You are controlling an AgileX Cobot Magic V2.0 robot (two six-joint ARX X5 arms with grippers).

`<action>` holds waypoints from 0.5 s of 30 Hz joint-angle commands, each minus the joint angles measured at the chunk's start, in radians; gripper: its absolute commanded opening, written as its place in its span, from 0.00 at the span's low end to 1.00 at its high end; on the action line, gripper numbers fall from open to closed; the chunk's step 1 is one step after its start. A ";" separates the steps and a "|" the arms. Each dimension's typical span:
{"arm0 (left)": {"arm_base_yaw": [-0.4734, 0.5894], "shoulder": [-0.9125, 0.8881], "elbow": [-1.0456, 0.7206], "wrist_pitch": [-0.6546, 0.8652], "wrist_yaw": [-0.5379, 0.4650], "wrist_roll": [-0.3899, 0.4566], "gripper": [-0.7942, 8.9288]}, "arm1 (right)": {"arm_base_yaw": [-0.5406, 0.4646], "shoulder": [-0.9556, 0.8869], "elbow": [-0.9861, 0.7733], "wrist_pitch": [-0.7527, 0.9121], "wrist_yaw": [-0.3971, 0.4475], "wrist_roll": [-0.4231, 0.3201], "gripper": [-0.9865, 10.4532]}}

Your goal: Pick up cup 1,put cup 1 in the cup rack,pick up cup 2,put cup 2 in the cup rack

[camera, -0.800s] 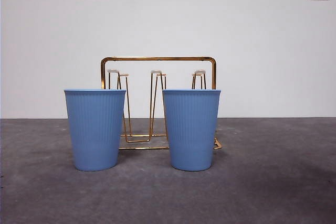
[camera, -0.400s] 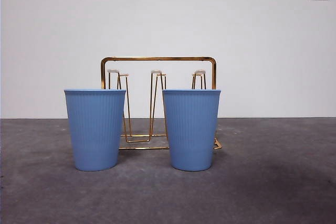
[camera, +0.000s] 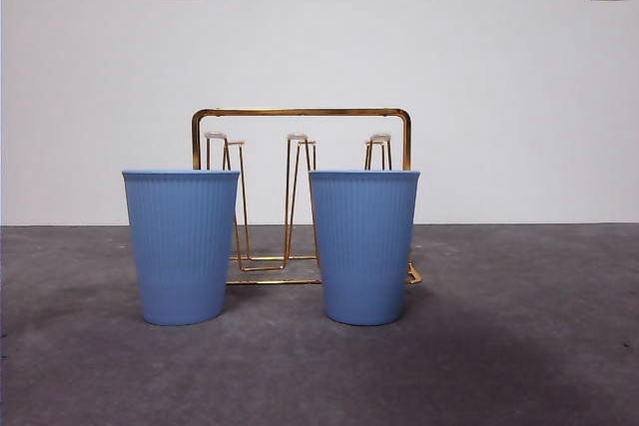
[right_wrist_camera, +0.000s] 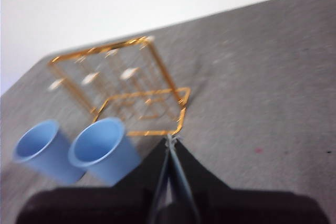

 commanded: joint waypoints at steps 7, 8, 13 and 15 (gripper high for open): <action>0.000 0.146 0.196 -0.269 0.137 0.148 0.08 | 0.001 0.241 0.358 -0.349 -0.156 -0.243 0.08; -0.002 0.159 0.213 -0.292 0.148 0.160 0.08 | 0.001 0.264 0.387 -0.378 -0.171 -0.258 0.08; -0.026 0.232 0.304 -0.417 0.166 0.243 0.08 | 0.001 0.374 0.523 -0.552 -0.226 -0.360 0.08; -0.037 0.259 0.333 -0.460 0.166 0.277 0.08 | 0.003 0.406 0.557 -0.599 -0.233 -0.381 0.08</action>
